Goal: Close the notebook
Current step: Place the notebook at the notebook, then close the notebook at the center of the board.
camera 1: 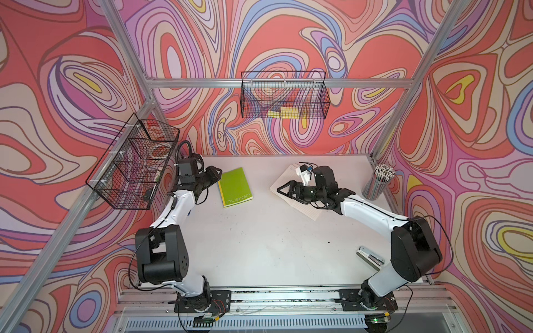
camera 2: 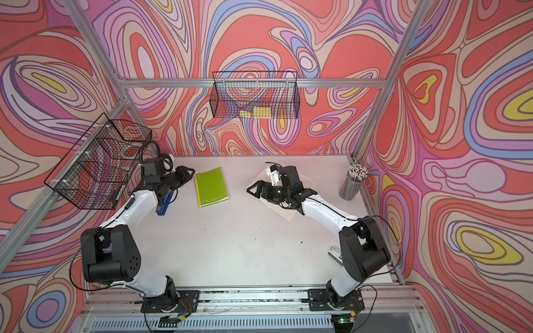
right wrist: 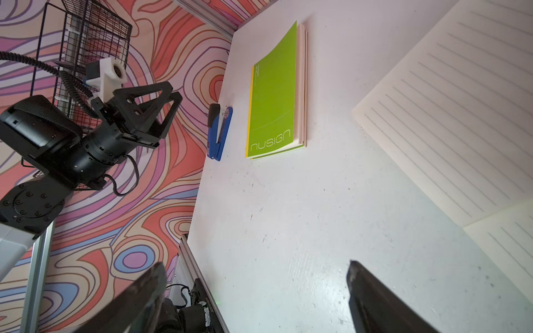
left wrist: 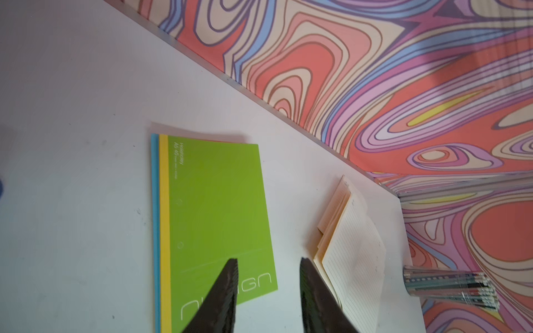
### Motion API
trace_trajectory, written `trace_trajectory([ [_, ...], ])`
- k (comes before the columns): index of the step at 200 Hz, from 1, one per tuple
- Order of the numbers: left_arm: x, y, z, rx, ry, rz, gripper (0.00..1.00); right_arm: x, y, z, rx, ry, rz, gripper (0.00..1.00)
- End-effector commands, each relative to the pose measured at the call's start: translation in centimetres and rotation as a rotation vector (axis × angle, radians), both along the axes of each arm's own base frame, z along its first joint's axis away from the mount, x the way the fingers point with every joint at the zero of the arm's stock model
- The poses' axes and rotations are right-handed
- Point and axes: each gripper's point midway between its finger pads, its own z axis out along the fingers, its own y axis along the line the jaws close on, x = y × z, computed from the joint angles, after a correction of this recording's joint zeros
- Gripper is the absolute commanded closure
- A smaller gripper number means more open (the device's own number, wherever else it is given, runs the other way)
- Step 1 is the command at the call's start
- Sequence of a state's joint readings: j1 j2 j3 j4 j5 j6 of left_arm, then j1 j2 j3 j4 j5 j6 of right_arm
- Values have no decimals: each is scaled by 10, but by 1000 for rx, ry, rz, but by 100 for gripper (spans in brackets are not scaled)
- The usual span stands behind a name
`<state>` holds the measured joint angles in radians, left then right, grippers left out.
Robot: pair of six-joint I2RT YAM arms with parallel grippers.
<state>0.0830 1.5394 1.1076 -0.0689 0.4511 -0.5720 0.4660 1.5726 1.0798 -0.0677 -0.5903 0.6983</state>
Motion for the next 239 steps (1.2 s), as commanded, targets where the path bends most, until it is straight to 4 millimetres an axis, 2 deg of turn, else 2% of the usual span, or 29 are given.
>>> trace_trajectory([
  [1, -25, -23, -25, -10, 87, -59, 60, -12, -13, -4, -27, -4, -27, 1],
  [22, -37, -46, -27, -73, 69, -96, 58, -23, -25, -11, -53, -5, -58, 1],
  [72, -69, -101, -36, -116, 38, -176, 53, -54, -54, -59, -127, 56, -116, 2],
  [99, -85, -123, -38, -137, 29, -199, 51, -60, -71, -69, -141, 67, -150, 2],
  [130, -98, -148, -46, -176, 39, -227, 46, -57, -91, -69, -163, 56, -181, 2],
  [164, -103, -180, -61, -171, 54, -269, 42, -46, -103, -67, -160, 52, -192, 2],
  [215, -87, -221, -80, -258, 60, -281, 42, -26, -122, -71, -149, 58, -224, 2],
  [239, -76, -228, -93, -247, 64, -233, 43, -17, -131, -76, -146, 66, -239, 2],
])
